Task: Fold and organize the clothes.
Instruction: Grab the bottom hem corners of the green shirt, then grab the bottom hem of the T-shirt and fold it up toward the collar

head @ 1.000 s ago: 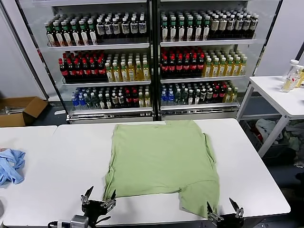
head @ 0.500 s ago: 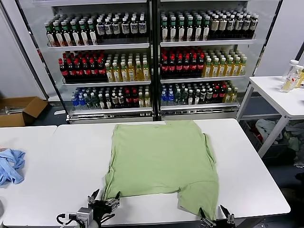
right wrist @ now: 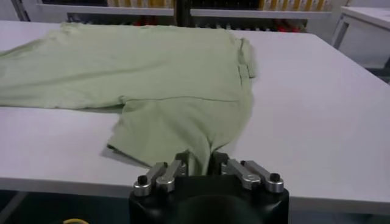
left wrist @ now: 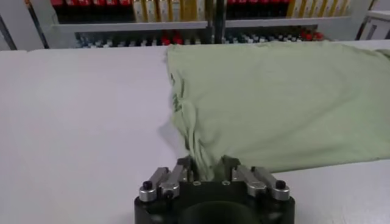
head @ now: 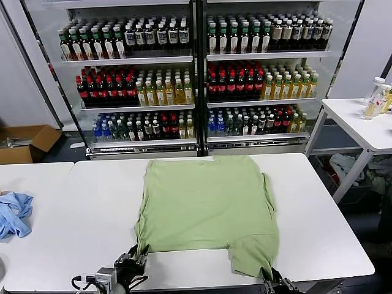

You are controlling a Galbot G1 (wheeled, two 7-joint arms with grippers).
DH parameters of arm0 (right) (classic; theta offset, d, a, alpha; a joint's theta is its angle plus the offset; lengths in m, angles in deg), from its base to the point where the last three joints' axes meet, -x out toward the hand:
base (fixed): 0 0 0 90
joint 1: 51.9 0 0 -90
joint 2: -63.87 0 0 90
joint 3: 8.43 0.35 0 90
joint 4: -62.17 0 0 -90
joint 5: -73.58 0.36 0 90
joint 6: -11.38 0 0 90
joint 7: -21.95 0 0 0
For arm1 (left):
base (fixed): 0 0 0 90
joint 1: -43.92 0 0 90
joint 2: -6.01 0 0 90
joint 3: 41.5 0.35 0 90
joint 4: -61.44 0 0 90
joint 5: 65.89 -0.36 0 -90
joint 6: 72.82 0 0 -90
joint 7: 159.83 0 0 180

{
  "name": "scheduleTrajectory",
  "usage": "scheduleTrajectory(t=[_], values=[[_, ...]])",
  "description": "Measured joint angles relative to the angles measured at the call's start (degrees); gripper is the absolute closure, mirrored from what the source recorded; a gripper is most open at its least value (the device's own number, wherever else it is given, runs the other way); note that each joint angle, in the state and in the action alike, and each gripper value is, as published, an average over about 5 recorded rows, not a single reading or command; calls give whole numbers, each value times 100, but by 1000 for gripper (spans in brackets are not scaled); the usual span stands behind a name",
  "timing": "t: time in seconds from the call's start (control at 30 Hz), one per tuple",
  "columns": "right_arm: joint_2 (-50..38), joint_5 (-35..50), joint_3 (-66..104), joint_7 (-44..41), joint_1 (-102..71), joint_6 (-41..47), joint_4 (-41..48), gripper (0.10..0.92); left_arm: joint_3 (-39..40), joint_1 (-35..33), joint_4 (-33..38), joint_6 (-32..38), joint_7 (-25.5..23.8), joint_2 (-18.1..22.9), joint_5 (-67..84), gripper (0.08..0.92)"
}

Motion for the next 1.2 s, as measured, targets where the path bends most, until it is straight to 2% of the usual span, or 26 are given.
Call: scheduleTrajectory(t=[0.13,0.23,0.5,0.73,1.2], values=[[-55,11,81,-25,-46,-121,-126,918,-57,-86,122,-24,-45,-42,208,897],[-101,32,164,-28,-71,-223,-265,918,-110,-166,268,-30,-85,-64,346,916],[-244,147,441,-22,25,-395,-613,918,-276,-261,707,-30,-180,-161,667,916],[-475,364,611,25,404,-467,-552,918,-438,-108,816,-30,-205,-345,1073,916],[-1030,864,481,69,1746,-423,280,918,-414,617,283,-28,-177,-803,1933,916]])
